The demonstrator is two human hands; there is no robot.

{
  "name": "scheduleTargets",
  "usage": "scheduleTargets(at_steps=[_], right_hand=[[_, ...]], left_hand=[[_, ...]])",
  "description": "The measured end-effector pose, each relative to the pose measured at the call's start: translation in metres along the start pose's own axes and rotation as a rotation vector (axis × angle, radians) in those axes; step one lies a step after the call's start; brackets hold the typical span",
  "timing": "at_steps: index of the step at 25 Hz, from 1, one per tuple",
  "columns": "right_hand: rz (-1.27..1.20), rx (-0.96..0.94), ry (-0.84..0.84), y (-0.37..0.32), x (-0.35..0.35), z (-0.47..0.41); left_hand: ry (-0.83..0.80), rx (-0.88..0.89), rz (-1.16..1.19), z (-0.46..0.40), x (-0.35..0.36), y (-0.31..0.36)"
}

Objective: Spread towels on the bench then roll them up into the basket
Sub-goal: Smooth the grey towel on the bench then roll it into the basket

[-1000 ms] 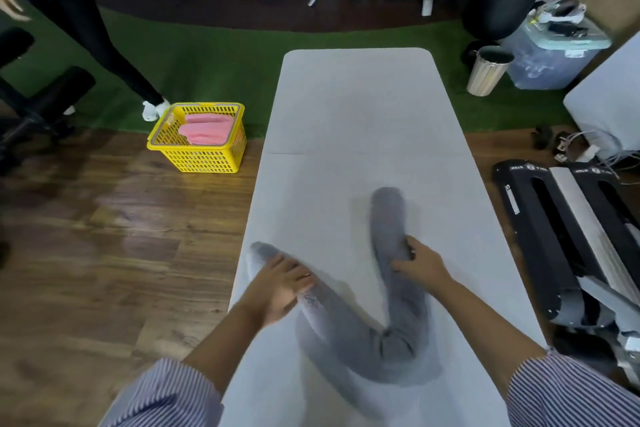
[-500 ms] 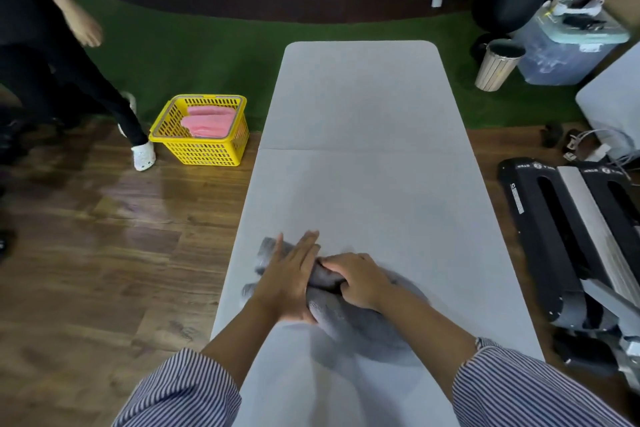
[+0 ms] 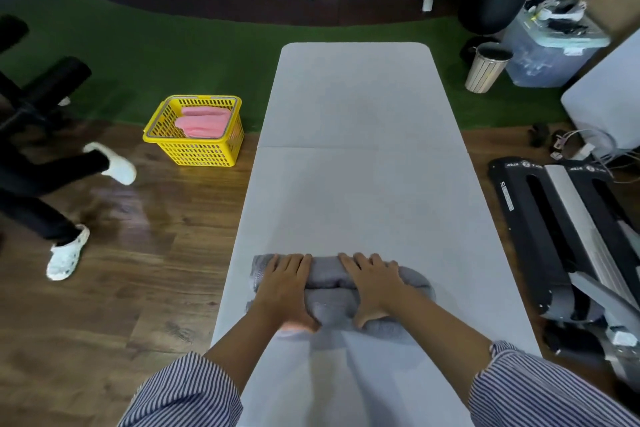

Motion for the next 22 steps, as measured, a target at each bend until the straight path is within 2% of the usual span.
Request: scheduleTargets(at_steps=[3,6,10,15,17,22], right_hand=[[0.032,-0.023,-0.018,0.005,0.001,0.008],[0.127,0.073,-0.042,0.013,0.012,0.02],[0.145,0.089,0.104,0.007,0.01,0.022],[0.191,0.086,0.175,-0.011,0.011,0.026],[0.165,0.02,0.22,-0.024,0.009,0.019],[0.184,-0.187,0.339,-0.121,-0.01,0.001]], left_hand=[[-0.067,0.02,-0.059,0.007,0.002,0.002],[-0.101,0.06,-0.113,0.01,0.005,0.008],[-0.132,0.041,-0.163,0.012,0.005,0.016],[-0.154,-0.116,-0.119,0.041,0.001,0.018],[-0.159,-0.189,-0.113,0.058,0.0,0.006],[-0.083,-0.388,-0.151,0.115,-0.012,-0.072]])
Point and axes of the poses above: each hand's wrist, its own z-axis away from the middle knuckle, its own x-axis out of the palm, y = z × x, the point moved 8 cm from there along -z, towards the middle knuckle, and after that the axes turned 8 degrees about -z, right-handed, at the moved point
